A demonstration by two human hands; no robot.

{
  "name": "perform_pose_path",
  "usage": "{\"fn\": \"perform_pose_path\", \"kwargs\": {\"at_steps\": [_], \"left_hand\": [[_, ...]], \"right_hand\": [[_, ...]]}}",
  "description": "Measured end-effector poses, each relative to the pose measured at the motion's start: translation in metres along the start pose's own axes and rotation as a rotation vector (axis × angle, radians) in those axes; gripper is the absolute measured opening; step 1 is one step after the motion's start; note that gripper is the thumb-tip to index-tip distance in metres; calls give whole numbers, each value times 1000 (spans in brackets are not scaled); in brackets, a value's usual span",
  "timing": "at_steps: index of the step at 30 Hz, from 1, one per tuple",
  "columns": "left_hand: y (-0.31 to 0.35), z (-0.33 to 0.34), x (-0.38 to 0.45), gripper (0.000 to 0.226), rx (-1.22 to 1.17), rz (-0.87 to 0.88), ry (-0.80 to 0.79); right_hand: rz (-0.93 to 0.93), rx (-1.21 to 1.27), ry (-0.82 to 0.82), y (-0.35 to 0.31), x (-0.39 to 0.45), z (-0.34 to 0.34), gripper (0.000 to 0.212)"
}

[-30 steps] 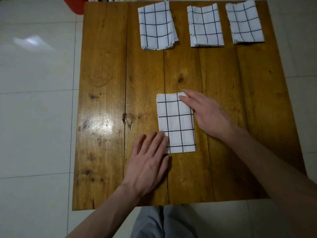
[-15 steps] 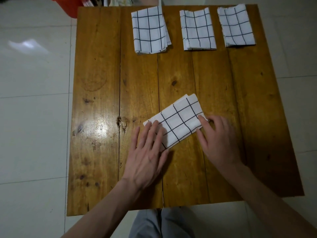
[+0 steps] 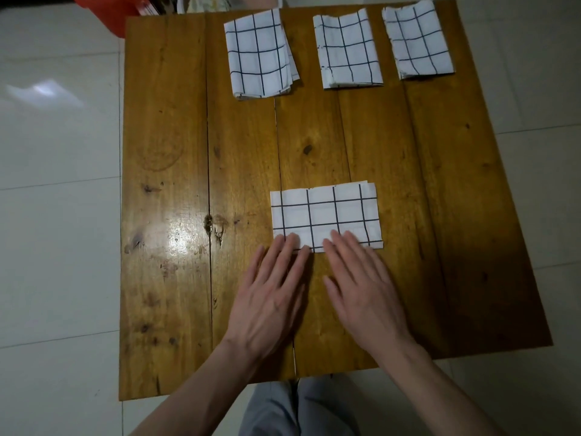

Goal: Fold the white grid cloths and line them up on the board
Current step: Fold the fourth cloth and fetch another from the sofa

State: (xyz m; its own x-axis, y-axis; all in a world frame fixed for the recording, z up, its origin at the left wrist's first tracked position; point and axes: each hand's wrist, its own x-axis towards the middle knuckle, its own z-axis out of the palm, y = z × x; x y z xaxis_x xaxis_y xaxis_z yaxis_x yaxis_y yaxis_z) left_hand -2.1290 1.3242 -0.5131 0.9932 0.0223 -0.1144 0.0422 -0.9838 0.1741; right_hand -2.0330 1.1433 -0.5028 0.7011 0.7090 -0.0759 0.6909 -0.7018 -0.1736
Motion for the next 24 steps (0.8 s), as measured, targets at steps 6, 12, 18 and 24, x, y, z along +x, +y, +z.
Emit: {"fn": "perform_pose_path", "kwargs": {"at_steps": [6, 12, 18, 24], "left_hand": [[11, 8, -2, 67, -41, -48, 7], [9, 14, -4, 65, -99, -76, -8], [2, 16, -6, 65, -106, -48, -31], [1, 16, -7, 63, -104, -57, -41]], "right_hand": [[-61, 0, -119, -15, 12, 16, 64], [-72, 9, -179, -12, 9, 22, 72], [-95, 11, -211, -5, 9, 20, 77], [-100, -16, -219, 6, 6, 17, 78]]}}
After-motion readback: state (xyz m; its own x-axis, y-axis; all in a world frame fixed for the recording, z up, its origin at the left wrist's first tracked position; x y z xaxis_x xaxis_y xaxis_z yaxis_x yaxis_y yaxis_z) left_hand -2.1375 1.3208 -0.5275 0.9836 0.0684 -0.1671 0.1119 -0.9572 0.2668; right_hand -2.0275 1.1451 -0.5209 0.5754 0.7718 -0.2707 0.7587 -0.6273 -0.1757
